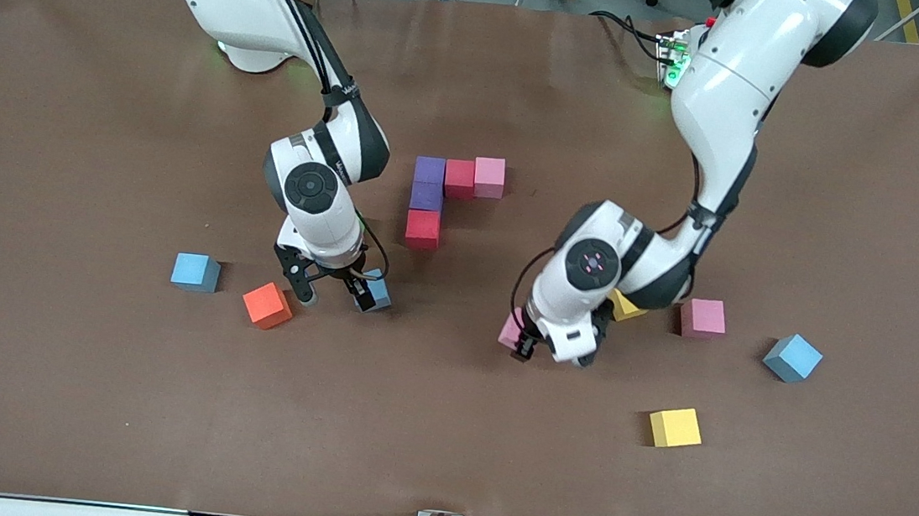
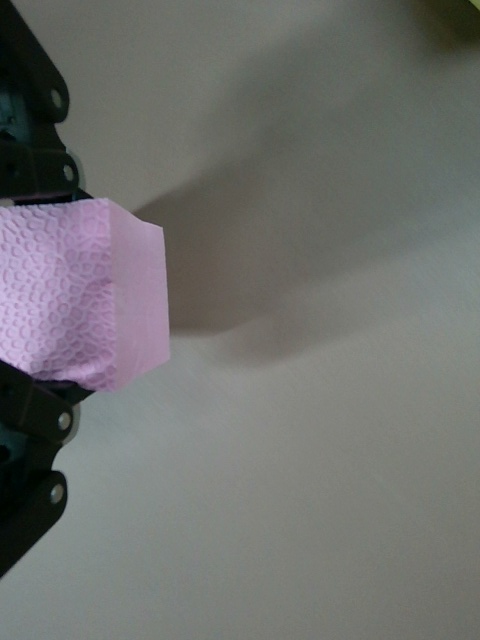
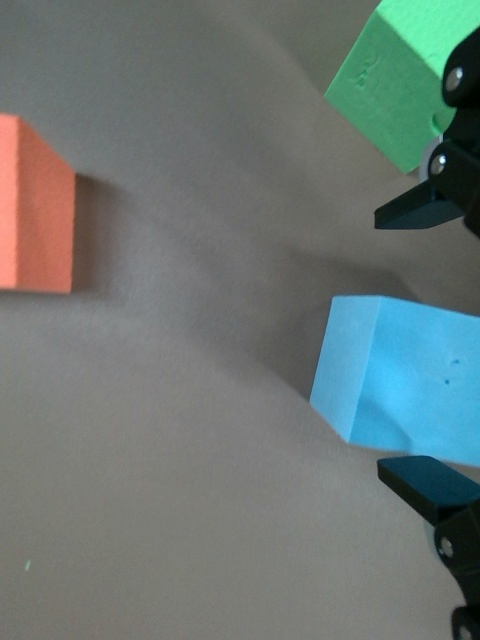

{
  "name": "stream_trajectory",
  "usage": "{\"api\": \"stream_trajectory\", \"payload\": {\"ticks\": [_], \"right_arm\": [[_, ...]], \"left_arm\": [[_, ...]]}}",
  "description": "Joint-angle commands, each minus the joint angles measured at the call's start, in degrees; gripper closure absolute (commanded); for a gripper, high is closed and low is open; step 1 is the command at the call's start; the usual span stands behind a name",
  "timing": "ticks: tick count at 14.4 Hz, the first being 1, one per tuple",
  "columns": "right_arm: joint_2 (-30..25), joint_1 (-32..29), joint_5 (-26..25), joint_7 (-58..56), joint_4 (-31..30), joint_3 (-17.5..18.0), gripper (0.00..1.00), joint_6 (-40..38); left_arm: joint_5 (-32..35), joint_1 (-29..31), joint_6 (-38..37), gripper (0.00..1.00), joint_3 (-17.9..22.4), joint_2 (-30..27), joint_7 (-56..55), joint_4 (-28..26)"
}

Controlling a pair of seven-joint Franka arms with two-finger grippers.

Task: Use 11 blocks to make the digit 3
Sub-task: 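Carry the pink cube with the left gripper to the red cube cluster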

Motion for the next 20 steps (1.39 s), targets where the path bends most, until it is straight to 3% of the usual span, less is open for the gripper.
{"api": "stream_trajectory", "payload": {"ticks": [1, 3, 9, 17, 19, 20], "right_arm": [[2.82, 0.06, 2.6, 0.86, 4.12, 0.05, 0.0, -3.29], [3.53, -0.03, 4.27, 0.69, 5.62, 0.05, 0.0, -4.36], [4.33, -0.29, 4.81, 0.51, 7.39, 0.05, 0.0, -4.88], [5.64, -0.03, 4.72, -0.01, 7.39, 0.05, 0.03, -4.98], [5.73, -0.03, 4.72, -0.19, 7.39, 0.05, 0.13, -4.98], [5.73, 0.06, 4.72, -1.24, 7.39, 0.05, 0.26, -4.98]], "left_arm": [[0.93, -3.77, 6.46, 0.78, 0.8, -11.22, -14.18, -16.07], [1.36, -6.49, 6.84, 0.78, 0.8, -12.38, -21.67, -18.11], [3.73, -11.07, 6.92, 0.78, 0.97, -9.75, -36.98, -17.59], [6.1, -15.29, 6.66, 0.78, 1.85, -5.35, -40.69, -12.5], [9.44, -15.91, 6.14, 0.78, 1.76, -4.39, -41.12, -10.56], [9.8, -16.0, 5.35, 0.78, 1.76, -4.21, -41.21, -9.95]]}}
